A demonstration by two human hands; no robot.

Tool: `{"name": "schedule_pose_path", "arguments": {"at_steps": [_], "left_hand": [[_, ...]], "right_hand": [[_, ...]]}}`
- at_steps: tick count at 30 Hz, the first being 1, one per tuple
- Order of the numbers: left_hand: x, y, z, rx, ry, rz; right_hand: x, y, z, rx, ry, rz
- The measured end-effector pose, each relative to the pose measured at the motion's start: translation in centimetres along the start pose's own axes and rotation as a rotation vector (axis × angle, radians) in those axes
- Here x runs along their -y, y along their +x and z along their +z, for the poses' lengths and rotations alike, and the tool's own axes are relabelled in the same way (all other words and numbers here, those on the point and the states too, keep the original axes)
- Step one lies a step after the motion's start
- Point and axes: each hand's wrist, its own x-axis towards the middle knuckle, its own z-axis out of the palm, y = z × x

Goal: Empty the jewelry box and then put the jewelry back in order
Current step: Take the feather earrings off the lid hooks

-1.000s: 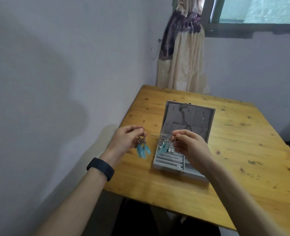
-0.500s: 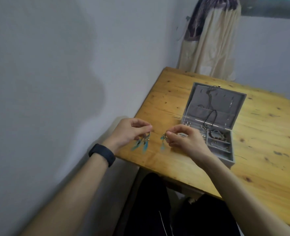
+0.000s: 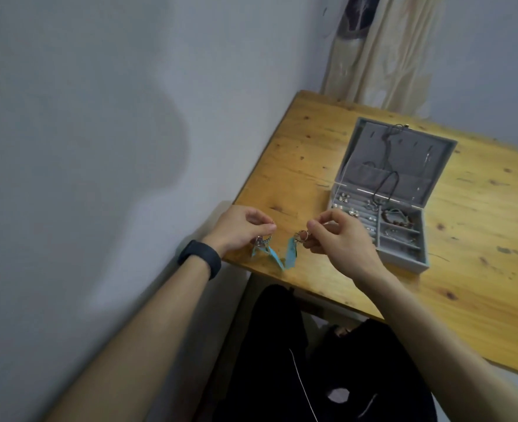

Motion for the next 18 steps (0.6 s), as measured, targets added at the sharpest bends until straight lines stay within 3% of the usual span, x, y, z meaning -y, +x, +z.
{"name": "schedule_pose_path", "arguments": {"at_steps": [4, 11, 18], "left_hand": [[-0.4, 0.3, -0.2, 0.044, 0.023, 0.023], [-1.1, -0.8, -1.0, 0.346, 0.142, -0.073], [0.3, 0.8, 0.8, 0.070, 0.134, 0.040]], "right_hand": [[0.2, -0.9, -0.5, 0.010, 0.041, 0.042], [0.4, -1.2, -0.8, 0.068, -0.058, 0.140], [-1.3, 1.9, 1.9, 0.074, -0.232, 0.180]]}}
